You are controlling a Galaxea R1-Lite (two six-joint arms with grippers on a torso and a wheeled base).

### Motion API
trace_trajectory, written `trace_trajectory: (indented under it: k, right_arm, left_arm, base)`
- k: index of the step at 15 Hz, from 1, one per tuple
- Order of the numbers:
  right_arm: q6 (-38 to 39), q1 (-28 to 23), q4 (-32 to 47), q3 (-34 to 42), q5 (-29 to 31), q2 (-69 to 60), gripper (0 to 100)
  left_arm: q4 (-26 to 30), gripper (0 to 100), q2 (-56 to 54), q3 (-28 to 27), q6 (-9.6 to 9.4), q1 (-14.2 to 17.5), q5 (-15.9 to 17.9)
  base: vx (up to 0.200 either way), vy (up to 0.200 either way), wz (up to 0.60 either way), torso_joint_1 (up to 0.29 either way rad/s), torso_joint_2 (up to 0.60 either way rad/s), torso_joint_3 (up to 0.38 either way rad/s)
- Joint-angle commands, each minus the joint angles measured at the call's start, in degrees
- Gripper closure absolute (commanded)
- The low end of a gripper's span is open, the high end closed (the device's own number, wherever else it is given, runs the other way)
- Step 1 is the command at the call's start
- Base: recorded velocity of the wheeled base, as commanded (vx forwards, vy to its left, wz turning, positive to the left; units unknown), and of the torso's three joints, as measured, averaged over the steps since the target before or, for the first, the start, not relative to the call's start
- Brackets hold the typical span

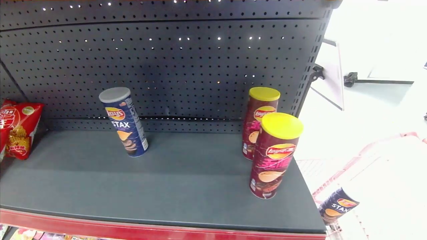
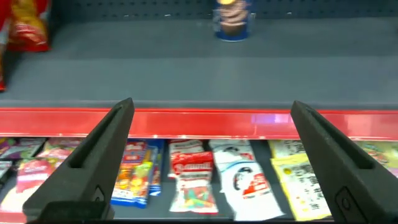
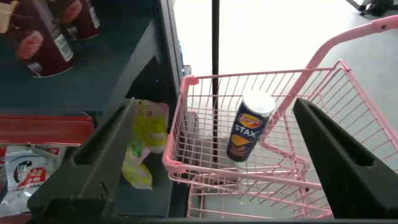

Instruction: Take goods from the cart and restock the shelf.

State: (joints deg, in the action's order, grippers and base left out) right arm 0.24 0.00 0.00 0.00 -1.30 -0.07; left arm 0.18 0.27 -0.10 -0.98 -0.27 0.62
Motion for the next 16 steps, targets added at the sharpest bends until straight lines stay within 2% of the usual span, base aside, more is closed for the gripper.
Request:
trace_trajectory:
  k: [1, 16]
  right_arm:
    - [0.0, 0.0, 0.0, 0.0, 0.0, 0.1, 0]
    - [0.0, 0.0, 0.0, 0.0, 0.0, 0.1, 0]
  left_arm:
    - [0.0, 0, 0.1, 0.0, 0.1, 0.0, 0.0]
    - [0.1, 0, 0.1, 0.0, 0.54, 0.0, 0.0]
  base:
    - [0.0, -0.2, 0.0, 0.012, 0.0, 0.002]
    - [0.0, -0.2, 0.0, 0.001, 0.0, 0.002]
